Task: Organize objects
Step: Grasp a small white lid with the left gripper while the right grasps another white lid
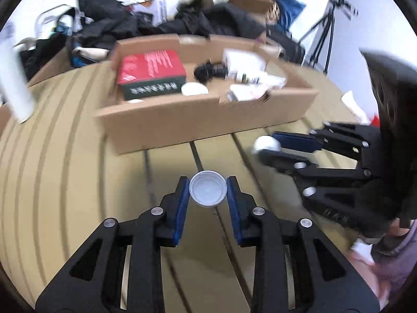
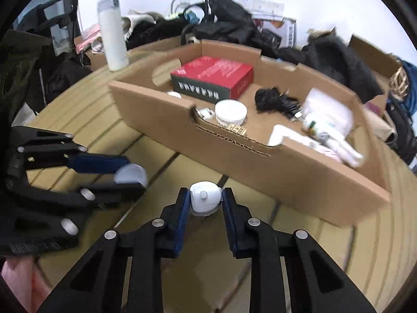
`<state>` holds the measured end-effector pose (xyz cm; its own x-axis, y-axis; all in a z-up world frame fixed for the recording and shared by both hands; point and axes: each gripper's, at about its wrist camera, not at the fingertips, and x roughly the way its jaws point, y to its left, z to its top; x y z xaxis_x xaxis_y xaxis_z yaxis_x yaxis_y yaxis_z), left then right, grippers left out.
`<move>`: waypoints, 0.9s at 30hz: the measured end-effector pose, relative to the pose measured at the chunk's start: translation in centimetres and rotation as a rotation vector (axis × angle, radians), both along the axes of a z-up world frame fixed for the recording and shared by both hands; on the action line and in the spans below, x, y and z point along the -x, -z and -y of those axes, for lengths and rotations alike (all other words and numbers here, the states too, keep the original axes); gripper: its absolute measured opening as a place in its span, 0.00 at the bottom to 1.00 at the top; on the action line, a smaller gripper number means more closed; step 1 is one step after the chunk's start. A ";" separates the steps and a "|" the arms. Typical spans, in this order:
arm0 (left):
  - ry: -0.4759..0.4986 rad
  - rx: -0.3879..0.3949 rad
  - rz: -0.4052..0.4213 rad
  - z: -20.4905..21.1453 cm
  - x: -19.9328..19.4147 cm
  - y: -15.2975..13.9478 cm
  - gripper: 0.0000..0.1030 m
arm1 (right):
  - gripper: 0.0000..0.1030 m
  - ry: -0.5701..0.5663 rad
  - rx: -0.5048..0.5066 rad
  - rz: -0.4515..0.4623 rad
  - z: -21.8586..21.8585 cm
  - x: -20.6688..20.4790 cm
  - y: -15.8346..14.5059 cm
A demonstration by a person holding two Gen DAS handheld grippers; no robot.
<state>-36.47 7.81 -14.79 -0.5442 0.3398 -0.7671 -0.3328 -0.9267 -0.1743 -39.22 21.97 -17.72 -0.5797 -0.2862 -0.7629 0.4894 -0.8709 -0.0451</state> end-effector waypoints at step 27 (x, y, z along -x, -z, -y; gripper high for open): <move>-0.080 -0.182 -0.238 5.7 -24.8 -17.4 0.25 | 0.27 0.218 0.210 -0.251 -6.9 -29.2 -16.7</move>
